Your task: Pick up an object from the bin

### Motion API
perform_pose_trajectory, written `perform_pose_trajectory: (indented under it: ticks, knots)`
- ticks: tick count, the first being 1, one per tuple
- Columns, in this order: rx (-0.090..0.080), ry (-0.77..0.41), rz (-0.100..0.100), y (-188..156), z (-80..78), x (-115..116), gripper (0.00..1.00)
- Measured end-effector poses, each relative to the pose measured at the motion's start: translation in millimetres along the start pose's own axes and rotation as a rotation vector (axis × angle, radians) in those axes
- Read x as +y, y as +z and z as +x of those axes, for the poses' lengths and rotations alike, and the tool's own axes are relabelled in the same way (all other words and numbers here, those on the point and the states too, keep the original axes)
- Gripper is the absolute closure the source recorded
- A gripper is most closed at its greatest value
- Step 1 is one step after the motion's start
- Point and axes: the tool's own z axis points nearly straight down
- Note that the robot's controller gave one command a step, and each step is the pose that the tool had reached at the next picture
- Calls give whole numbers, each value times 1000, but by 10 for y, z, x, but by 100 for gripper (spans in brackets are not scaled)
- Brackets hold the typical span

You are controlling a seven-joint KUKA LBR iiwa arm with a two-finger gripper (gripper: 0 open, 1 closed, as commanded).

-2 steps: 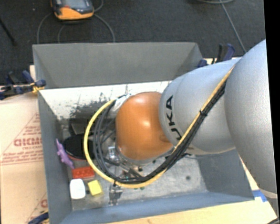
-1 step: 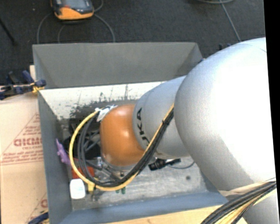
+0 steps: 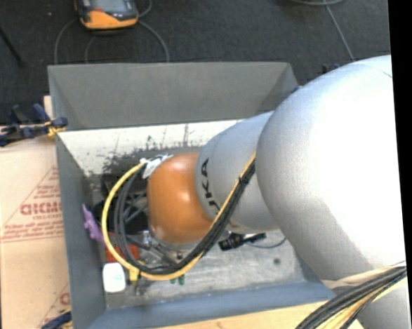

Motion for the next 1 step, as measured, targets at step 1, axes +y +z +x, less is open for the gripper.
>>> perform_pose_trajectory:
  ticks: [1]
  knots:
    - [6, 7, 5, -499, -13, -34, 100]
